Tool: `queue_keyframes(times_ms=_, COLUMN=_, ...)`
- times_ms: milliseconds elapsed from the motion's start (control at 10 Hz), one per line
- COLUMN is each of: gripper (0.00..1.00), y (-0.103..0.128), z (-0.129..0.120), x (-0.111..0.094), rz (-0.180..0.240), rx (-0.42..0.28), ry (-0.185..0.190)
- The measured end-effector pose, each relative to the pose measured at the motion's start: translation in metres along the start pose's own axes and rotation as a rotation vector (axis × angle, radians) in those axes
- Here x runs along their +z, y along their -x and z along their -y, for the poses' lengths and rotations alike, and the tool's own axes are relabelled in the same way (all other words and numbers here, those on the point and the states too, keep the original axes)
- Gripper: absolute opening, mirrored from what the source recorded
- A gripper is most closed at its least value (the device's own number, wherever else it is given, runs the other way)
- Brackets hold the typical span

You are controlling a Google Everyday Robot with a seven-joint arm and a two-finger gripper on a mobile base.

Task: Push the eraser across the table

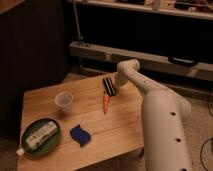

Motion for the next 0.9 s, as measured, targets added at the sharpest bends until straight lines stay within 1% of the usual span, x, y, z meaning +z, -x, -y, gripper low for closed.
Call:
queue_keyframes(times_ms=100, gripper=0.05, y=0.000, z=0.000, x=0.000, rz=0.000, rx=0.000, ry=0.000)
queue_keyframes(times_ms=200, gripper=0.14, y=-0.001, z=0.001, x=0.000, rz=0.000, rx=-0.002, ry=-0.001)
queue_keyframes(times_ms=300, gripper=0.23, y=-0.005, z=0.000, x=-0.005, rz=-0.003, rx=-0.009, ry=0.000)
queue_keyframes(times_ms=400, gripper=0.26, y=-0.016, z=-0.003, x=-0.013, rz=-0.008, rx=-0.020, ry=0.001)
queue_keyframes(times_ms=500, gripper=0.23, y=-0.030, z=-0.006, x=-0.021, rz=-0.018, rx=-0.034, ry=0.003)
queue_keyframes(times_ms=600, gripper=0.16, y=-0.041, z=-0.010, x=-0.027, rz=-0.029, rx=-0.043, ry=0.004)
queue_keyframes(times_ms=700, gripper=0.05, y=-0.039, z=-0.008, x=-0.026, rz=-0.024, rx=-0.044, ry=0.002)
queue_keyframes(times_ms=800, gripper=0.00, y=-0.035, z=-0.009, x=-0.028, rz=-0.021, rx=-0.041, ry=0.004)
queue_keyframes(times_ms=900, gripper=0.00, y=-0.038, z=-0.009, x=-0.027, rz=-0.022, rx=-0.043, ry=0.003)
